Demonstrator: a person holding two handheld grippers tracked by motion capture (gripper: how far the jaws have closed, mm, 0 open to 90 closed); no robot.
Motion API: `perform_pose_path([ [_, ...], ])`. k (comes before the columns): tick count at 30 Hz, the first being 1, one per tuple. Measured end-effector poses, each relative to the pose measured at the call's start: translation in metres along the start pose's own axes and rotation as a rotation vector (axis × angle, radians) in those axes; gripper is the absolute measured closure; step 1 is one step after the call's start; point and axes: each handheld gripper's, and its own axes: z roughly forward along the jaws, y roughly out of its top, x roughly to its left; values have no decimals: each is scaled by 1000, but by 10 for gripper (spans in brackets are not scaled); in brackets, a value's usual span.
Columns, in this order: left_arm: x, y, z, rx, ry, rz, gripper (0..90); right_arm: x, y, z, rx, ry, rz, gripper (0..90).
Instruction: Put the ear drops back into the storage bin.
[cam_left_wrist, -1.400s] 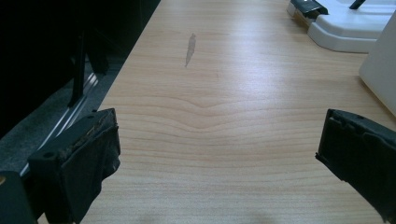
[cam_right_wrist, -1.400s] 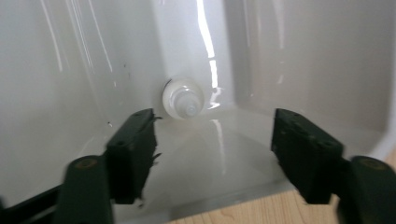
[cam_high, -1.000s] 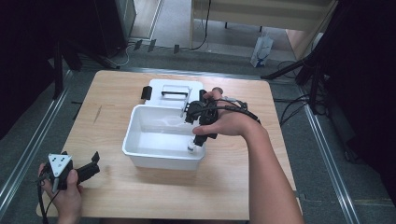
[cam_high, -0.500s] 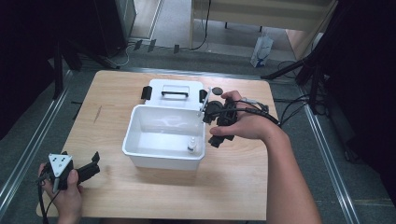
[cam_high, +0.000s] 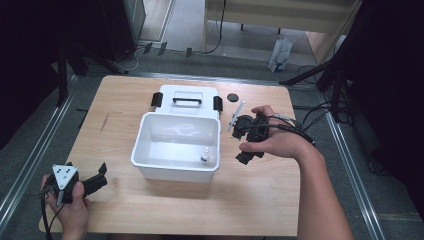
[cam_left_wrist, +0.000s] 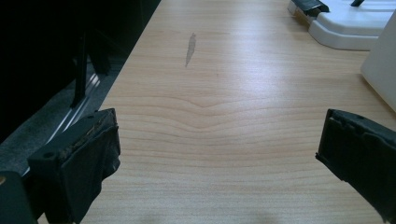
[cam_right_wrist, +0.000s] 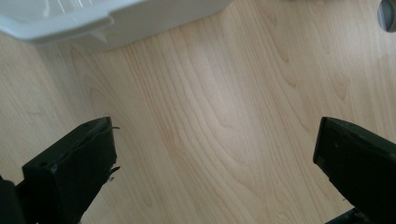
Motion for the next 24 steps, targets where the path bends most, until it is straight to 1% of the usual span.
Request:
perform_pose_path([
  [5,0,0,0,-1,0,0,0,-1,-14,4,2,0,21,0],
  [6,0,0,0,-1,0,0,0,-1,-14,4,2,0,21,0],
  [8,0,0,0,0,0,-1,0,-1,-23,8,9,0,42,0],
  [14,0,0,0,-1,0,-1,0,-1,-42,15,13,2,74,0],
  [16,0,0,0,-1,1,2,0,-1,-44,16,14,2,81,0],
  [19,0,0,0,0,2,5,0,0,-58,20,13,7,103,0],
  [21,0,0,0,-2,2,2,0,0,-61,21,15,4,105,0],
  [23,0,0,0,-2,3,2,0,1,-71,24,11,2,126,0],
  [24,0,0,0,-2,3,2,0,1,-71,24,11,2,126,0],
])
